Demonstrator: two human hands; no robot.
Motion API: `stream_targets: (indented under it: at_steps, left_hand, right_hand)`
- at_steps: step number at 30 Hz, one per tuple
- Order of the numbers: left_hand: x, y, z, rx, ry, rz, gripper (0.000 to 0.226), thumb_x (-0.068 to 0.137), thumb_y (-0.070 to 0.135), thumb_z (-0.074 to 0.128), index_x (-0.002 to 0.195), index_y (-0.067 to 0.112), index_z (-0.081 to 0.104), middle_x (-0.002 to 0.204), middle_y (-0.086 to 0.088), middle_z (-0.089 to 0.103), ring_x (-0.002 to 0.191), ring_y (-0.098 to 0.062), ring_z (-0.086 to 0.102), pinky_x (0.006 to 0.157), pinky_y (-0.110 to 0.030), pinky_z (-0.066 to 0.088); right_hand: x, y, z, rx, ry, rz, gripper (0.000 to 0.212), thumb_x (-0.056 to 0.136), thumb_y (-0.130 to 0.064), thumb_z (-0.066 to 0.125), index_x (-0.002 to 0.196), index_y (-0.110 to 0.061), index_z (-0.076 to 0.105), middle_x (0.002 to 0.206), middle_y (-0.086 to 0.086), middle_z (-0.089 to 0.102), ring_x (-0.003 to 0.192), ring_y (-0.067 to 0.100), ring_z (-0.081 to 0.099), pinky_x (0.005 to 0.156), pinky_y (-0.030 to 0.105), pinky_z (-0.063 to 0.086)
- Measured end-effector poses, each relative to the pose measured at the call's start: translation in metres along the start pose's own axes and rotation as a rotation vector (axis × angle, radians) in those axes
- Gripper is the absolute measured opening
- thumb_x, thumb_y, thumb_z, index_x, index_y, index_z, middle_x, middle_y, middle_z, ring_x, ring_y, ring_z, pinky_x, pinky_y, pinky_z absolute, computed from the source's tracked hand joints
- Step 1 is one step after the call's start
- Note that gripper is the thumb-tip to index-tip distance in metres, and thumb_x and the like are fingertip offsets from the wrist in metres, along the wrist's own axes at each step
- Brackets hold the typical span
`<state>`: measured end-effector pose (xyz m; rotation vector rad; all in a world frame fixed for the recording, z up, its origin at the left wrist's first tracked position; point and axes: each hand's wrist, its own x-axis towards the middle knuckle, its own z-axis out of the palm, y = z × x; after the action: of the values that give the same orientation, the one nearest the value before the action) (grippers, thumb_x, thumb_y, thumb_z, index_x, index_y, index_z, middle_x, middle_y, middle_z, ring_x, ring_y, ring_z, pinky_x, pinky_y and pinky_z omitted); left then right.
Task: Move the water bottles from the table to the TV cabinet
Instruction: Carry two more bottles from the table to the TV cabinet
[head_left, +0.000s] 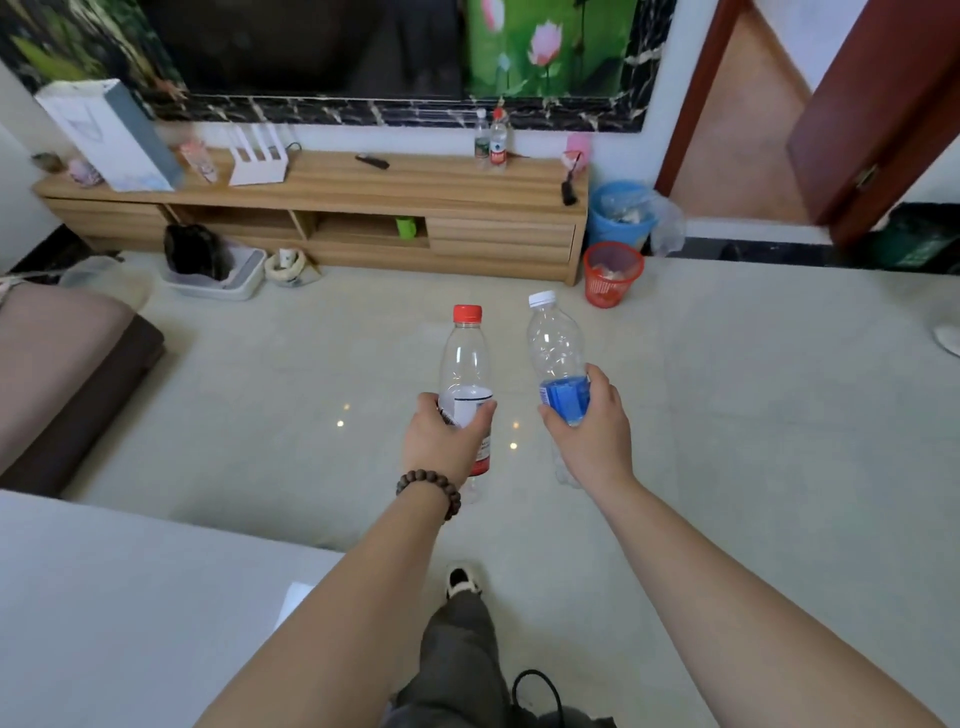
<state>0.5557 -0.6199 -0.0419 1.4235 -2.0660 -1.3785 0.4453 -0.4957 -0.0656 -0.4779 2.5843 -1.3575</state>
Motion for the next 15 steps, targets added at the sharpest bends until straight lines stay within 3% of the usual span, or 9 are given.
stream_targets:
  at_steps: [6,15]
  left_hand:
    - [0.081,0.038,0.047,0.013,-0.029,0.019,0.045,0.075,0.052,0.069,0.098,0.017,0.050,0.090,0.000,0.063,0.081,-0.018,0.062,0.068,-0.033,0.051]
    - [0.261,0.140,0.104,-0.045,-0.023,0.009,0.043,0.077,0.048,0.069,0.099,0.017,0.049,0.089,0.002,0.061,0.080,-0.017,0.059,0.061,-0.027,0.043]
  right_hand:
    - [0.101,0.006,0.009,-0.019,-0.004,0.005,0.072,0.080,-0.033,0.071,0.141,-0.016,0.036,0.130,0.007,0.051,0.114,0.025,0.054,0.085,0.027,0.040]
    - [0.312,-0.025,0.032,-0.061,-0.016,-0.027,0.072,0.079,-0.035,0.071,0.140,-0.019,0.036,0.127,0.007,0.052,0.112,0.025,0.055,0.088,0.033,0.046]
